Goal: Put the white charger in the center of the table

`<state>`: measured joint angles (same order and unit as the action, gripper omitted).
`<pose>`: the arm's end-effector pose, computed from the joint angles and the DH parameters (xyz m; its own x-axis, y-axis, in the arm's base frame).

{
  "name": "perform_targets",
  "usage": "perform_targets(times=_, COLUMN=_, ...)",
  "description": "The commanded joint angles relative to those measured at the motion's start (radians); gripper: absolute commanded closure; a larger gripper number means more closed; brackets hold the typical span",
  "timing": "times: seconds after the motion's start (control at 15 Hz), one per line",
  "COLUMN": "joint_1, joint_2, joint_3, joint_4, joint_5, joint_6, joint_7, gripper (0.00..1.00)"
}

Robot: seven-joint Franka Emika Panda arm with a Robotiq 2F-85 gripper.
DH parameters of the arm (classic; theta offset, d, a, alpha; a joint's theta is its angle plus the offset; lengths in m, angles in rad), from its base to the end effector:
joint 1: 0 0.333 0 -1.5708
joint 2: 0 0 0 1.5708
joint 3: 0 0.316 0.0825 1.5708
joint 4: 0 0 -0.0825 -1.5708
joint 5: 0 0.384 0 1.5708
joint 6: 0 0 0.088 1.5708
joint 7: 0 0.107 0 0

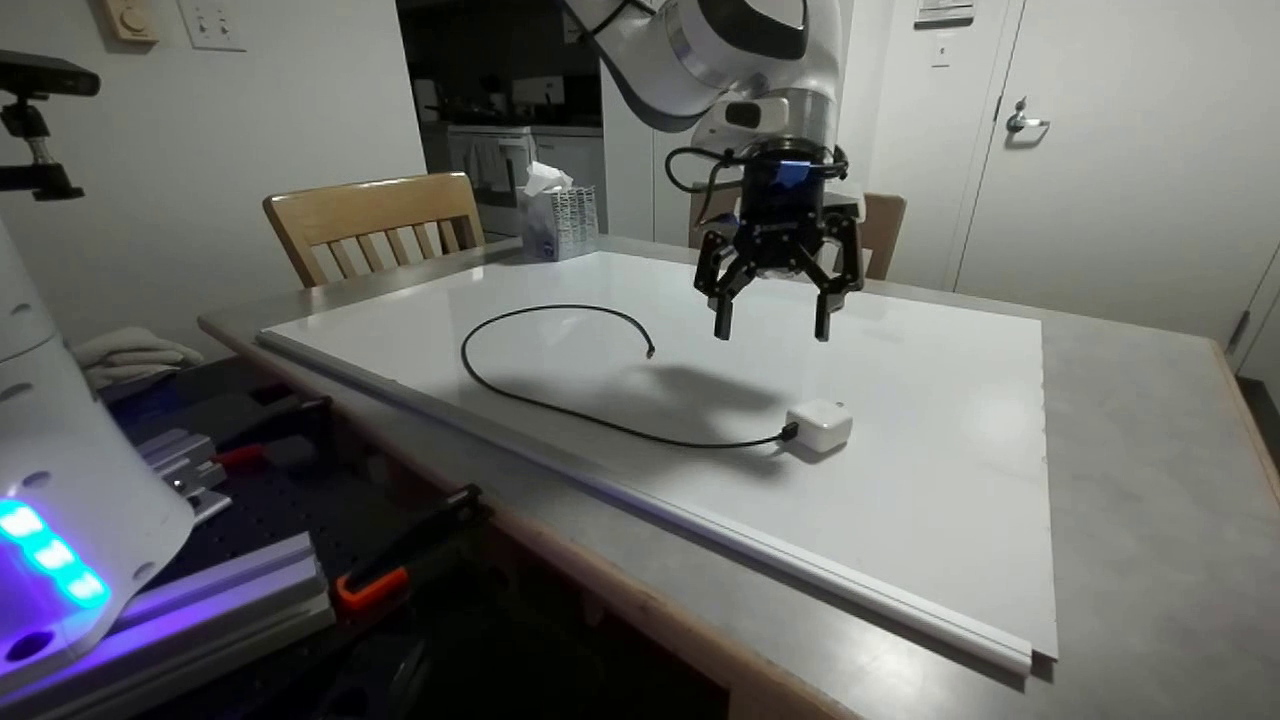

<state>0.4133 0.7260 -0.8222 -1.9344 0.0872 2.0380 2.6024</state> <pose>0.5310 -0.2190 0.1926 -0.8484 -0.0321 0.5284 -0.1573 0.9683 -0.1938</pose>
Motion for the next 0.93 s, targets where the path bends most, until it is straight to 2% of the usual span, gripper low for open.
perform_targets(times=0.0, joint_1=0.125, joint_2=0.072, joint_3=-0.169, joint_4=-0.074, joint_5=0.167, joint_6=0.074, joint_7=0.000, gripper=0.00)
perform_targets(times=0.07, joint_1=0.061, joint_2=0.033, joint_3=-0.098, joint_4=-0.029, joint_5=0.093, joint_6=0.018, joint_7=-0.001, gripper=0.00)
perform_targets(times=0.2, joint_1=0.098, joint_2=0.056, joint_3=-0.147, joint_4=-0.052, joint_5=0.135, joint_6=0.041, joint_7=-0.001, gripper=0.00)
perform_targets(times=0.47, joint_1=0.110, joint_2=0.076, joint_3=-0.140, joint_4=-0.051, joint_5=0.164, joint_6=0.080, joint_7=0.000, gripper=0.00)
perform_targets(times=0.87, joint_1=0.116, joint_2=0.093, joint_3=-0.197, joint_4=-0.095, joint_5=0.206, joint_6=0.106, joint_7=0.003, gripper=0.00)
